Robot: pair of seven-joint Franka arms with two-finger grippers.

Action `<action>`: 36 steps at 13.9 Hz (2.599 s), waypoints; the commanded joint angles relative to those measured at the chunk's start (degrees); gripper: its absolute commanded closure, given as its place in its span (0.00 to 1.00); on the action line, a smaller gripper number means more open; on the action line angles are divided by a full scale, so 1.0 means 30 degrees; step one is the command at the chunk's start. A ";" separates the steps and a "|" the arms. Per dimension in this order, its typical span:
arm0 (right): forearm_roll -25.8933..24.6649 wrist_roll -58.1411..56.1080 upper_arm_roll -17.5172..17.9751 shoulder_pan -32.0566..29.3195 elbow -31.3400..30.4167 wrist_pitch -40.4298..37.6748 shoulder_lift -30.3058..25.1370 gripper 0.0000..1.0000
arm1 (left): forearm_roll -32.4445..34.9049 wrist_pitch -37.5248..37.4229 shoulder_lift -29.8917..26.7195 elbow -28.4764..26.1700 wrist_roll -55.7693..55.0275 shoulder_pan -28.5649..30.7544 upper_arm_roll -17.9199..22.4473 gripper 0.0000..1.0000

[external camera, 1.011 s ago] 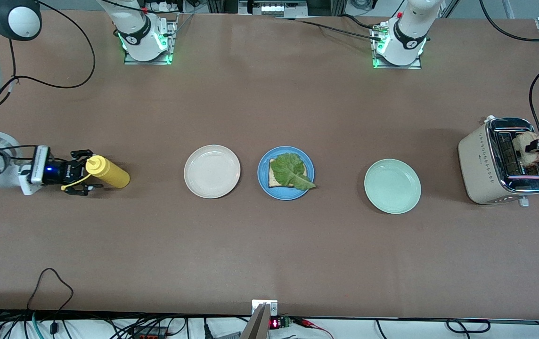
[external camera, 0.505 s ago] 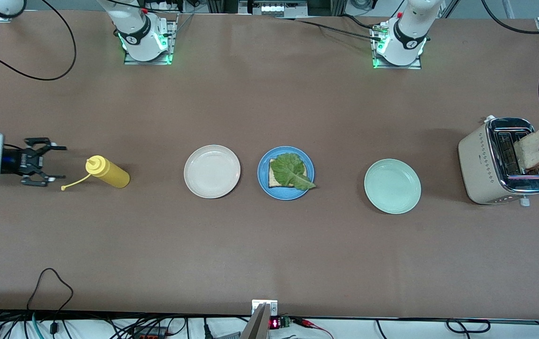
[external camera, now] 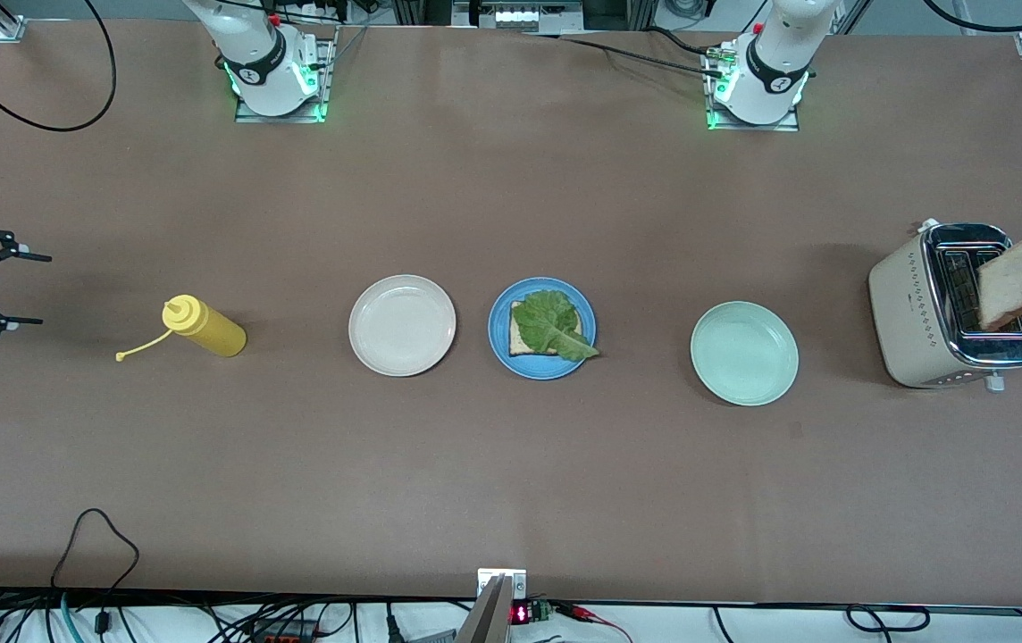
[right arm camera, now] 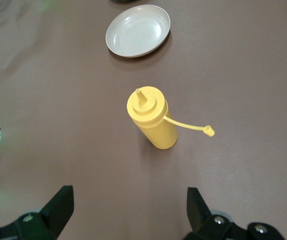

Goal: Make sandwich in blue plate with both arms
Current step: 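Carry the second bread slice with the left gripper to the blue plate, then lower the bread onto the lettuce and open the left gripper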

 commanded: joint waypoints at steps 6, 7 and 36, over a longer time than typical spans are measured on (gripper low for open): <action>-0.4399 1.4357 -0.0138 0.4412 -0.0961 0.1111 -0.4263 0.00 | -0.3201 0.0097 0.1796 0.0316 -0.7351 -0.5901 -0.0824 0.99; -0.4809 1.6173 -0.0167 0.4909 -0.0961 0.1288 -0.4410 0.00 | -0.4370 0.0912 0.2265 0.0229 -0.8114 -0.6603 -0.0795 0.99; -0.7625 3.6142 0.0038 0.9396 -0.1174 0.0854 -0.7962 0.00 | -1.7624 1.3430 1.1762 -0.3404 0.2044 -1.0594 -0.0415 0.63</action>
